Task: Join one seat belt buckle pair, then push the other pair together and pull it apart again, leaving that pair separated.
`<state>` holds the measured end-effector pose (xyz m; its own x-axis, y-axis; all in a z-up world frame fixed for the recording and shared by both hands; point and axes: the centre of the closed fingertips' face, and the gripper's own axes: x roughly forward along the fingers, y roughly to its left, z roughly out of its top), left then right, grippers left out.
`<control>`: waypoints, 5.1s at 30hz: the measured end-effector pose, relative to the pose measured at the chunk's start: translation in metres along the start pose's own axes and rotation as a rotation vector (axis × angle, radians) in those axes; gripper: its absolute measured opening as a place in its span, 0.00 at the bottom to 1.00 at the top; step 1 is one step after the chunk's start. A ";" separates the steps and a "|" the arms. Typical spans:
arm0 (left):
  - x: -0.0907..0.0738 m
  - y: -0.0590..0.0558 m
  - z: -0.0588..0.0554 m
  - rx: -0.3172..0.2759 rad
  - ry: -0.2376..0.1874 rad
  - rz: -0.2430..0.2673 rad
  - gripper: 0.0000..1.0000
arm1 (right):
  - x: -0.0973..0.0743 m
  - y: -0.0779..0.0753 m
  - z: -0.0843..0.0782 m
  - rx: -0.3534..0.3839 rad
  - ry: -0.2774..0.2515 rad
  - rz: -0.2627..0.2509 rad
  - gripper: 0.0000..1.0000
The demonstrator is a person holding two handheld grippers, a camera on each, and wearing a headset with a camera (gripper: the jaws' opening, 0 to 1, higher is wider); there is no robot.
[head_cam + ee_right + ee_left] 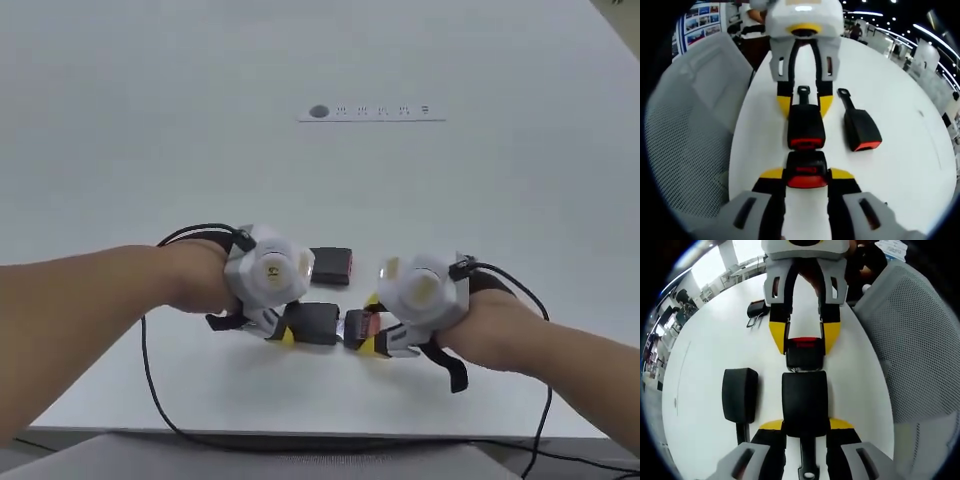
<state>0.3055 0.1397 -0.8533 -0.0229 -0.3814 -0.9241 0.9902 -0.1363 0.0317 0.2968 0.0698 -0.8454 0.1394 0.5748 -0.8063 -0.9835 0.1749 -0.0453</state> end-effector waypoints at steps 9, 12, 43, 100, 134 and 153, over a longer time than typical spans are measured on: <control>0.001 0.001 -0.001 -0.015 0.010 -0.001 0.31 | 0.003 0.002 0.001 -0.002 0.012 0.015 0.29; 0.000 0.001 -0.002 -0.024 0.012 0.006 0.31 | 0.003 0.002 -0.001 -0.004 0.012 0.016 0.30; -0.002 0.002 -0.003 -0.084 -0.021 0.020 0.33 | 0.001 -0.003 0.000 -0.018 -0.006 0.018 0.34; -0.001 0.087 0.007 -0.113 -0.018 0.022 0.32 | -0.074 -0.104 -0.102 -0.009 0.167 0.001 0.31; 0.001 0.091 0.009 -0.073 -0.001 0.050 0.31 | -0.024 -0.097 -0.036 -0.084 0.126 0.001 0.31; 0.001 0.089 0.008 -0.057 0.018 0.056 0.31 | -0.009 -0.098 -0.020 -0.083 0.089 0.009 0.30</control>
<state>0.3921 0.1203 -0.8487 0.0347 -0.3700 -0.9284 0.9961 -0.0628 0.0623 0.3894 0.0315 -0.8457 0.1236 0.5017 -0.8561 -0.9913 0.1017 -0.0836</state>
